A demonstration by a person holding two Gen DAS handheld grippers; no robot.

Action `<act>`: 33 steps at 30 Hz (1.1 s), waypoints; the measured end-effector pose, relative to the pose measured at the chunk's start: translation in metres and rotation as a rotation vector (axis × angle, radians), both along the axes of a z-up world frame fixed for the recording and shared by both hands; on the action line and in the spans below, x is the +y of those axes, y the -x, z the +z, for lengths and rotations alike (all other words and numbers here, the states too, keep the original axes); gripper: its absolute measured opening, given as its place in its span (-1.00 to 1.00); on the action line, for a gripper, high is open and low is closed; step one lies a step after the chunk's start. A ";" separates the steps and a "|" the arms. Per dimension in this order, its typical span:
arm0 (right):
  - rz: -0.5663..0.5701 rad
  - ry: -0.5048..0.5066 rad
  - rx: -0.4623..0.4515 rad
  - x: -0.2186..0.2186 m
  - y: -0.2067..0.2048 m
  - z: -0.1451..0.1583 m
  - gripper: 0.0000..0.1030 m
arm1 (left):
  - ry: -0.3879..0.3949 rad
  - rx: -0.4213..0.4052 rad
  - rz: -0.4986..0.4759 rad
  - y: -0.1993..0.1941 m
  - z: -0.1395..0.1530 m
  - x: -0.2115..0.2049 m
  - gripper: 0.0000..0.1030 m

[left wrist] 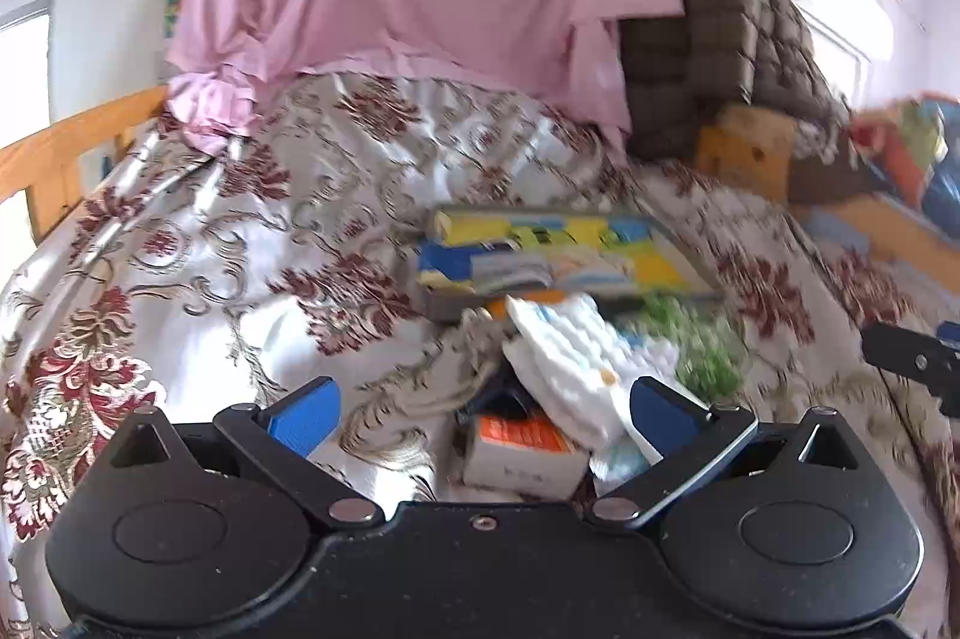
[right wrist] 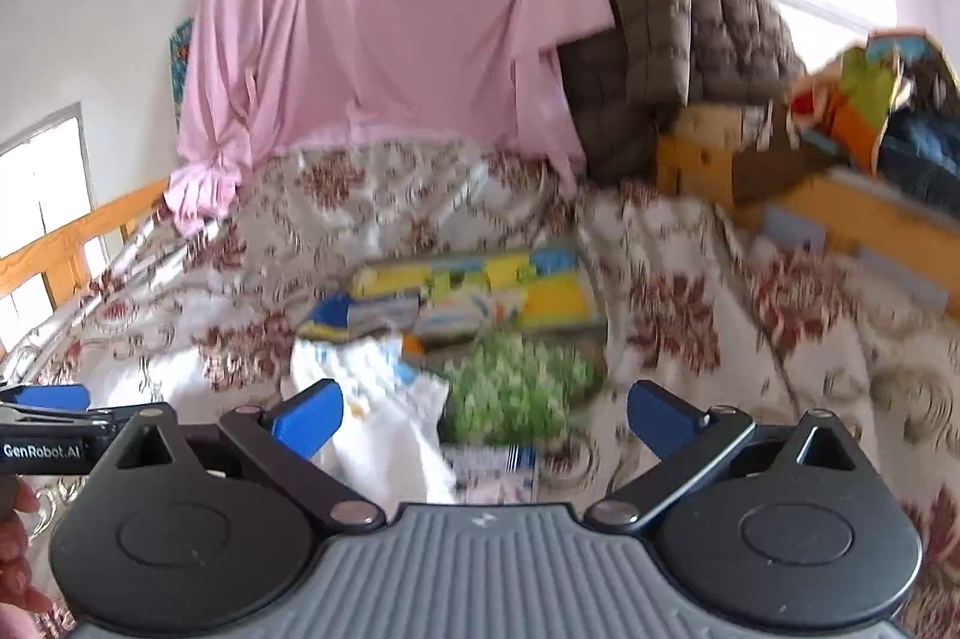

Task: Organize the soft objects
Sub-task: 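Open both tools over the tray and lift them back toward the pile, then grasp the white cloth with the left tool while the right tool grasps the white tissue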

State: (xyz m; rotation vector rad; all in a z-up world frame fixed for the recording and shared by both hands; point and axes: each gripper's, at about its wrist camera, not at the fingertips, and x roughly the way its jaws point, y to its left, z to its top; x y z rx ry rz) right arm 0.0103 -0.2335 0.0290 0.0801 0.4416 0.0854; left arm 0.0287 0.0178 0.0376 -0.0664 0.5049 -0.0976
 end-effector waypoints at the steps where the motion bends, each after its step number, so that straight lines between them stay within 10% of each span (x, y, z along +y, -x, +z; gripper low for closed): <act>1: -0.007 0.007 0.026 0.000 -0.003 -0.003 0.99 | -0.007 0.009 -0.011 -0.001 -0.001 -0.002 0.99; 16: -0.068 -0.073 0.313 -0.019 -0.042 -0.040 0.99 | 0.036 0.389 -0.224 -0.025 -0.063 -0.038 0.99; 33: 0.262 0.183 0.249 0.017 -0.096 -0.042 0.99 | -0.058 0.248 -0.309 -0.024 -0.082 -0.076 0.99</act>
